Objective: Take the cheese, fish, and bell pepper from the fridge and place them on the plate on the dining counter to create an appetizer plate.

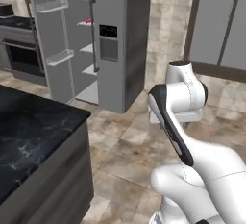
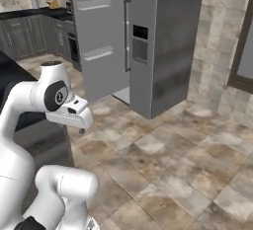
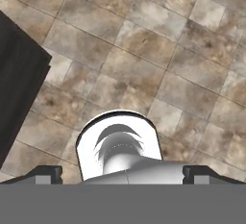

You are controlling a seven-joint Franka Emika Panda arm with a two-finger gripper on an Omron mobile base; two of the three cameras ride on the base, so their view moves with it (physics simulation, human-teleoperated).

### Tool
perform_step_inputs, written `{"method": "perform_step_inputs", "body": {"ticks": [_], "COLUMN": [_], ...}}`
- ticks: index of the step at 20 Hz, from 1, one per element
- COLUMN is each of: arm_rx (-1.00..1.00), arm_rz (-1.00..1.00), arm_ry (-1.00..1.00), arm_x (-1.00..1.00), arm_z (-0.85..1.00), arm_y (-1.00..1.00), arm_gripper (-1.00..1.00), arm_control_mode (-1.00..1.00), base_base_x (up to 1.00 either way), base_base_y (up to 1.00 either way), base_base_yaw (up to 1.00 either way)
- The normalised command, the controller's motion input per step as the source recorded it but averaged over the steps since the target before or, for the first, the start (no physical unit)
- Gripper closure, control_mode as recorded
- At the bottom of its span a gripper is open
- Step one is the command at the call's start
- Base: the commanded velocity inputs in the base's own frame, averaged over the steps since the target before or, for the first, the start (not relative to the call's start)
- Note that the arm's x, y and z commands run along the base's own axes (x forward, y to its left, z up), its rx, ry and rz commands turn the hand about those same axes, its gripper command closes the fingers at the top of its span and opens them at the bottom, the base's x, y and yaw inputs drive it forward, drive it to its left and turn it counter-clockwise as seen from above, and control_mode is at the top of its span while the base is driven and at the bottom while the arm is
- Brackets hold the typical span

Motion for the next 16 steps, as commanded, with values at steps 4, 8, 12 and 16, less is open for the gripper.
{"method": "perform_step_inputs", "body": {"ticks": [4, 8, 12, 16], "arm_rx": [0.00, 0.00, 0.00, 0.00], "arm_rz": [0.00, 0.00, 0.00, 0.00], "arm_ry": [0.00, 0.00, 0.00, 0.00], "arm_x": [0.00, 0.00, 0.00, 0.00], "arm_z": [0.00, 0.00, 0.00, 0.00], "arm_y": [0.00, 0.00, 0.00, 0.00], "arm_gripper": [-1.00, -1.00, -1.00, -1.00], "arm_control_mode": [1.00, 1.00, 1.00, 1.00], "base_base_x": [1.00, 1.00, 1.00, 1.00], "base_base_y": [-0.91, -0.84, -0.70, -0.56], "base_base_yaw": [0.20, 0.20, 0.18, 0.15]}}
